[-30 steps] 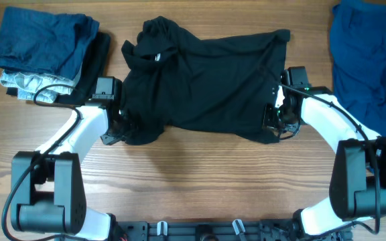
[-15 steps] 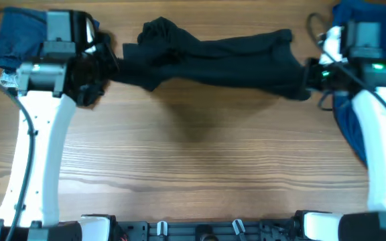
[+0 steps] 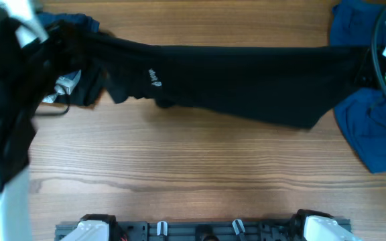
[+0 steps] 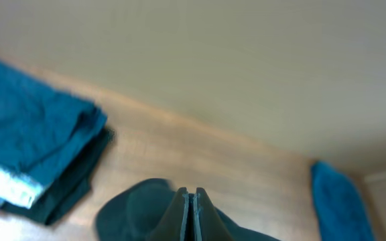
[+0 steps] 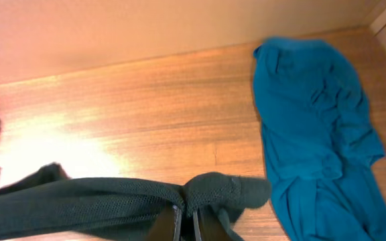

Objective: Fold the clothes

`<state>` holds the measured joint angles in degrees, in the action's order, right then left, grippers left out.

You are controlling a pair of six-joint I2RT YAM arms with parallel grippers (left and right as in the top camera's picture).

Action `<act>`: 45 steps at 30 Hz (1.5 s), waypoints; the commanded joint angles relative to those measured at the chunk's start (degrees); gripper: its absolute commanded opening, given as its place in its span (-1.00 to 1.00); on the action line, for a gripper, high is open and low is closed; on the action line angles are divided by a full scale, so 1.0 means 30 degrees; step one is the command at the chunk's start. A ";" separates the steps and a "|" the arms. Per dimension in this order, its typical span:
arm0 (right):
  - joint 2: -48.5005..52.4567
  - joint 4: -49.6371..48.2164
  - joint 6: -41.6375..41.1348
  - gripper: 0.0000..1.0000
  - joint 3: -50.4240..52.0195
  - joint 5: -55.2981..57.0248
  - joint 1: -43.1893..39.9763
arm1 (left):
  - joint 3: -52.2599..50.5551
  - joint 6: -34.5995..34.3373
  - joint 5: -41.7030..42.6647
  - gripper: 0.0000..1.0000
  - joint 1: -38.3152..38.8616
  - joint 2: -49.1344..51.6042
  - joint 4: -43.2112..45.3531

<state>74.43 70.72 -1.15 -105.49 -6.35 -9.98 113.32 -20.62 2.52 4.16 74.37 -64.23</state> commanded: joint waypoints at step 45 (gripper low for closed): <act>0.8218 -1.3792 0.1093 -0.91 -0.0495 -0.4415 0.0372 | 0.0539 0.1319 0.5799 -0.52 0.2841 1.2881 1.3741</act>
<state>101.43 28.01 3.53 -105.86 -18.04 -9.08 114.72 -17.06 15.09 8.47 109.16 -26.35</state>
